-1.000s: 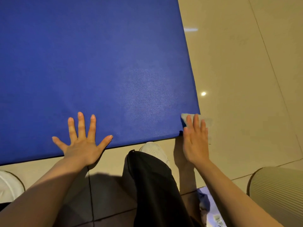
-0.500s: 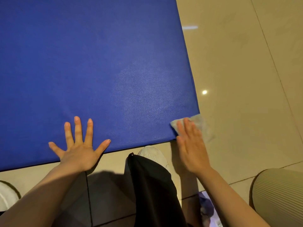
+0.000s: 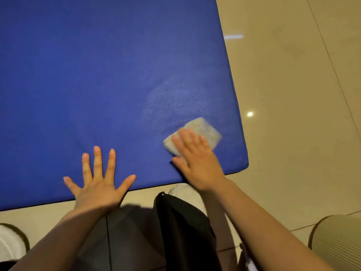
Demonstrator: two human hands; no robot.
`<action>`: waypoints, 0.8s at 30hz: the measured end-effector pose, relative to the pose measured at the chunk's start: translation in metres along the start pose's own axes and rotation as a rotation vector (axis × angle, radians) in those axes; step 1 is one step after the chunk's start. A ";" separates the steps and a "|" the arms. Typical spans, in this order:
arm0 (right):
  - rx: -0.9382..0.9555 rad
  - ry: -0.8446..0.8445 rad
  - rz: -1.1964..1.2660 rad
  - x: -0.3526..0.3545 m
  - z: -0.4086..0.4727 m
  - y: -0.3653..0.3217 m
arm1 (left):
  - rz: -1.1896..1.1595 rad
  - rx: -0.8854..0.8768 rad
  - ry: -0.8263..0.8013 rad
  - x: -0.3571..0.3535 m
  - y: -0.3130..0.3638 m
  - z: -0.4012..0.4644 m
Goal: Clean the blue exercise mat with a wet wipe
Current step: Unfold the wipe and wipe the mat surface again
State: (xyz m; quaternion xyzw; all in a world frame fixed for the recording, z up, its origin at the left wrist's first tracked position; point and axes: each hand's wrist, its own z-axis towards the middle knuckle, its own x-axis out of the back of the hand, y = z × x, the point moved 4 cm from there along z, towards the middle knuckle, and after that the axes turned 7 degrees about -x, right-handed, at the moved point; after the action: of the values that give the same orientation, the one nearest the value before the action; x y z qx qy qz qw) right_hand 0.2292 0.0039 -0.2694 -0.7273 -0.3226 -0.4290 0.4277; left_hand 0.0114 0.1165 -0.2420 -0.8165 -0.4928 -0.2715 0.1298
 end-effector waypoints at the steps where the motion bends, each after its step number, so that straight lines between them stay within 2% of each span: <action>1: -0.115 0.045 -0.013 0.006 0.003 0.023 | -0.006 -0.003 -0.006 -0.002 0.000 0.000; 4: -0.455 0.095 -0.022 0.024 0.009 0.078 | 0.031 -0.001 0.021 -0.002 -0.002 0.005; 8: -0.516 0.082 -0.044 0.023 0.014 0.063 | 0.033 0.017 0.053 -0.004 -0.002 0.004; 10: -0.346 0.056 -0.049 0.012 0.022 0.021 | 0.044 0.028 0.072 -0.004 -0.002 0.007; 13: 0.054 -0.034 -0.030 -0.013 0.025 -0.052 | 0.056 0.033 0.071 -0.004 -0.001 0.005; 15: 0.176 -0.073 -0.069 -0.021 0.026 -0.065 | 0.069 0.046 0.083 -0.006 -0.001 0.007; 16: 0.172 -0.040 -0.087 -0.018 0.029 -0.058 | 0.069 0.049 0.090 -0.005 -0.002 0.008; 18: 0.015 0.045 -0.102 -0.003 0.037 -0.023 | 0.058 0.031 0.133 -0.011 -0.007 0.016; 20: -0.272 0.105 -0.087 0.020 0.043 0.034 | 0.039 -0.024 0.264 -0.016 -0.010 0.023; 22: -0.542 0.076 -0.010 0.040 0.042 0.081 | 0.019 -0.029 0.342 -0.021 -0.015 0.028; 24: -0.671 0.051 0.044 0.052 0.043 0.092 | 0.001 -0.085 0.432 -0.028 -0.018 0.031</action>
State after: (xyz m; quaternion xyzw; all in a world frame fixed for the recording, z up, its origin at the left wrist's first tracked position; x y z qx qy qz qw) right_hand 0.3428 0.0085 -0.2661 -0.8233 -0.1370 -0.5200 0.1817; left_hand -0.0048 0.1195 -0.2845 -0.7445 -0.4411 -0.4604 0.1980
